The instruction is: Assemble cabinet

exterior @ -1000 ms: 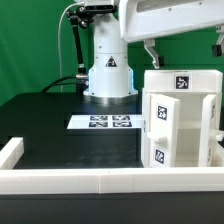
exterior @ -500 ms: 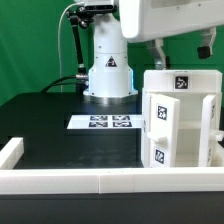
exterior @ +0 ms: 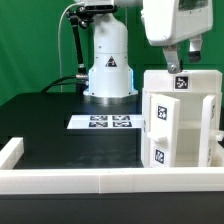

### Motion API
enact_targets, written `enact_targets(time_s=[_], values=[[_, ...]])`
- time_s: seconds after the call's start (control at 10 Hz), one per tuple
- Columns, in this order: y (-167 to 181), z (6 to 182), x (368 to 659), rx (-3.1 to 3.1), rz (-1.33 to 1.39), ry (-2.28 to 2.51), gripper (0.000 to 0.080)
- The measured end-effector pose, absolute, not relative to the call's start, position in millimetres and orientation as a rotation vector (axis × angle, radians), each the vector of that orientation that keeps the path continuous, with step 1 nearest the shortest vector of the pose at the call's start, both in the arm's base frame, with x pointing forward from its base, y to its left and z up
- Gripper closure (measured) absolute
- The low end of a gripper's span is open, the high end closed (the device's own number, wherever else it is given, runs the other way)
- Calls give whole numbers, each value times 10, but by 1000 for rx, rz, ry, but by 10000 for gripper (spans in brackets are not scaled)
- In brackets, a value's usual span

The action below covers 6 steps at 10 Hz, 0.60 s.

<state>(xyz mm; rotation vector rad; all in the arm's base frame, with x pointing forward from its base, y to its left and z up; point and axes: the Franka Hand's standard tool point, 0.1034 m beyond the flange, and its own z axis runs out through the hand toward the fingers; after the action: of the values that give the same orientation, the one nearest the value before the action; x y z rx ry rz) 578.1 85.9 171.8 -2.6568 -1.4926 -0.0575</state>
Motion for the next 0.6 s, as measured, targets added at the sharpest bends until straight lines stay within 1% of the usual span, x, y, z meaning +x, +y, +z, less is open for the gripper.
enact_targets(time_s=[0.3,0.4,0.6], values=[[822,1670,5744,-2467,-40,-1834,3],[830,1620,5713,-2391,-42,-1950,3],[810,1536,5642,-2319,-34,-2033,3]])
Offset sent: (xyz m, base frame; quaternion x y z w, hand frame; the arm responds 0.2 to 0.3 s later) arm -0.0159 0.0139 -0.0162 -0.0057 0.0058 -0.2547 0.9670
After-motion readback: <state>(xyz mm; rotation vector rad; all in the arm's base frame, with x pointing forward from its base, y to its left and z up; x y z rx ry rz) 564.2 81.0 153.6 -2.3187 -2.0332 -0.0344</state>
